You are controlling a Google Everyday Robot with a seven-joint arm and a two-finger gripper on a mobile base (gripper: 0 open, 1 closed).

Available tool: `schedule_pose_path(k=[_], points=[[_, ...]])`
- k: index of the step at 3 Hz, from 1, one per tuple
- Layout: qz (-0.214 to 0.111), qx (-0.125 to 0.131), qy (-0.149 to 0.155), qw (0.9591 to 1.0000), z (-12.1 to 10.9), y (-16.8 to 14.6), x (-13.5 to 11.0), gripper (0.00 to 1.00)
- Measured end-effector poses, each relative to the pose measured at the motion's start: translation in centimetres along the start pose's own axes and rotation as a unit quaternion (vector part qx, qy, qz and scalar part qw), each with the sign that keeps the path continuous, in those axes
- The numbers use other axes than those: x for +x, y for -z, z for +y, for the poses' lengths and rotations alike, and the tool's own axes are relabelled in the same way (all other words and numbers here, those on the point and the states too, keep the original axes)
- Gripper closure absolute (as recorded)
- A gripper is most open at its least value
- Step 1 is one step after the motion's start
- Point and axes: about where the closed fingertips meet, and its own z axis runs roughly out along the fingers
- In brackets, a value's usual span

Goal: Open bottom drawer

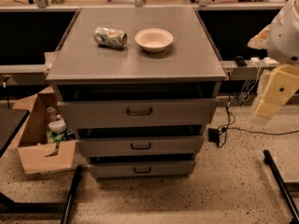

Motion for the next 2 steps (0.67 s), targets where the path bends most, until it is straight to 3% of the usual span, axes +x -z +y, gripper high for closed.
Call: schedule_pose_path(k=[2], points=[[0.017, 0.007, 0.007, 0.9998, 0.08, -0.21, -0.08, 0.00]])
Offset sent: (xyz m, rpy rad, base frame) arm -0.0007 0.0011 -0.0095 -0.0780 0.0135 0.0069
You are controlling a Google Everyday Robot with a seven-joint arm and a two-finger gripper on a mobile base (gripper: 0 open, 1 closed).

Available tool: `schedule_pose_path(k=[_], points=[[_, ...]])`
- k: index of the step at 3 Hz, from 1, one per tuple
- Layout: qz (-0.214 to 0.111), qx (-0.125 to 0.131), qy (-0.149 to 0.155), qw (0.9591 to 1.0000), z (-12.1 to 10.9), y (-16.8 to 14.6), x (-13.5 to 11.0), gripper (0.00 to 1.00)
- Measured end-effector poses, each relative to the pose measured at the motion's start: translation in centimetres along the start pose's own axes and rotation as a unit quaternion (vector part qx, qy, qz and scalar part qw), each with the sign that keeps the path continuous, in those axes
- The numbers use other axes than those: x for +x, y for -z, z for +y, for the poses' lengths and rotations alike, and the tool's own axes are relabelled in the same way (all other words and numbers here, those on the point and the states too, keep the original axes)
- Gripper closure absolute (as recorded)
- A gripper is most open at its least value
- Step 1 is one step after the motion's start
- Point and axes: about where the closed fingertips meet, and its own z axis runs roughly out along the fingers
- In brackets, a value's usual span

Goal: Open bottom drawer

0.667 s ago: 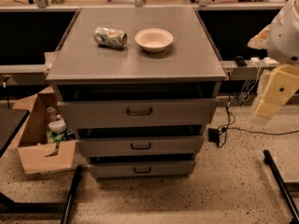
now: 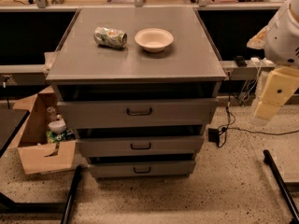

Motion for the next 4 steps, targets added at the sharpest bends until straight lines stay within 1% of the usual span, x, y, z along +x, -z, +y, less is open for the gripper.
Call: schedule_pose_path(k=[1, 2, 3, 4], points=[[0.000, 0.008, -0.001, 1.0000, 0.0, -1.1, 0.2, 0.00], [-0.004, 0.014, 0.011, 0.9998, 1.1, -4.1, 1.1, 0.00], [-0.014, 0.004, 0.019, 0.9997, 3.6, -10.8, 2.8, 0.00], [-0.058, -0.010, 0.036, 0.9976, 4.8, -19.8, 2.1, 0.00]])
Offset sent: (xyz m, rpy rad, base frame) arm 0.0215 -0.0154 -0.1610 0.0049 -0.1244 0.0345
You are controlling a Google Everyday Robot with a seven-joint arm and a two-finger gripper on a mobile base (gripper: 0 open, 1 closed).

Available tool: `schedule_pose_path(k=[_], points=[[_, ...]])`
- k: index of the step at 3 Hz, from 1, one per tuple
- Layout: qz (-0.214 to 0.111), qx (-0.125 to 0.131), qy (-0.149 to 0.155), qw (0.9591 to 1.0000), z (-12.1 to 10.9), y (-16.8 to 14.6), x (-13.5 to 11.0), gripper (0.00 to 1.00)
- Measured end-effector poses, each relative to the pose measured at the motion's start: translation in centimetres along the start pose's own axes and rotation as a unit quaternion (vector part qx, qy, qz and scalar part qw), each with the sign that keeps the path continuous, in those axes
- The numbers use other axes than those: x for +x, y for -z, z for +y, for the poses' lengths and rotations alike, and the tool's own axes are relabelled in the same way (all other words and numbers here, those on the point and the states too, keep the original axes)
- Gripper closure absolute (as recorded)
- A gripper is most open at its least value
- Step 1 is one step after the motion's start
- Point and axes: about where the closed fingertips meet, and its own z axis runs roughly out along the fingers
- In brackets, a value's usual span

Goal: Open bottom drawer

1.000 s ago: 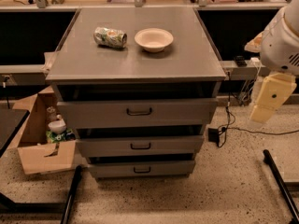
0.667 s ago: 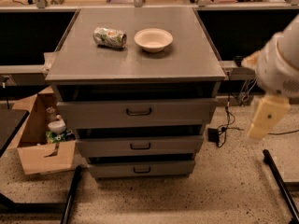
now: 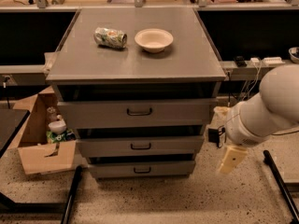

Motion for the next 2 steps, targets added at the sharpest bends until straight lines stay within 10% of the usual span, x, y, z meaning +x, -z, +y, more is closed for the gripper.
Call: schedule_pose_path(k=[2], points=[[-0.053, -0.053, 0.025, 0.9969, 0.62, -6.29, -0.69, 0.00]])
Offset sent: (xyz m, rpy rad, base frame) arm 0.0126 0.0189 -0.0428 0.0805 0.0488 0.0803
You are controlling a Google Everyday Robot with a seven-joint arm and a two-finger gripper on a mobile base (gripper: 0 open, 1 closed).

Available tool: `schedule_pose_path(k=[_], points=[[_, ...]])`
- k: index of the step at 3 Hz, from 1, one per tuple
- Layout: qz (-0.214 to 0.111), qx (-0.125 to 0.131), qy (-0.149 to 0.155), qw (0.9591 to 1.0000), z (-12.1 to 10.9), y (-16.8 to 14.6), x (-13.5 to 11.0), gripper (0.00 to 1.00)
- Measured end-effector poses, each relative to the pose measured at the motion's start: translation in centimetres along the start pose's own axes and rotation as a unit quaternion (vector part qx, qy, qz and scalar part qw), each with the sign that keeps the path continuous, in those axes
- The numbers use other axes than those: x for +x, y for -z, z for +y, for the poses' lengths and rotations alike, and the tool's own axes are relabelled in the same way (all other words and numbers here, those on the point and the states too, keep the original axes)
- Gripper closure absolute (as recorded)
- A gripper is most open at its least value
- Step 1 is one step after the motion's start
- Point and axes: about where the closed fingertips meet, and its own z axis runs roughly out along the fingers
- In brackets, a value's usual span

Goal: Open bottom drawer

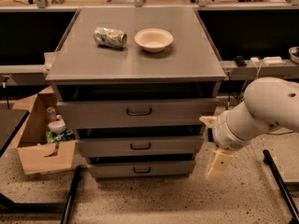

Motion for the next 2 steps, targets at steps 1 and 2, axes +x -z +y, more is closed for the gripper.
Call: schedule_pose_path(k=[1, 2], points=[[-0.003, -0.007, 0.000, 1.0000, -0.2, -1.3, 0.4, 0.00], [-0.009, -0.032, 0.004, 0.9995, -0.4, -5.8, 1.2, 0.00]])
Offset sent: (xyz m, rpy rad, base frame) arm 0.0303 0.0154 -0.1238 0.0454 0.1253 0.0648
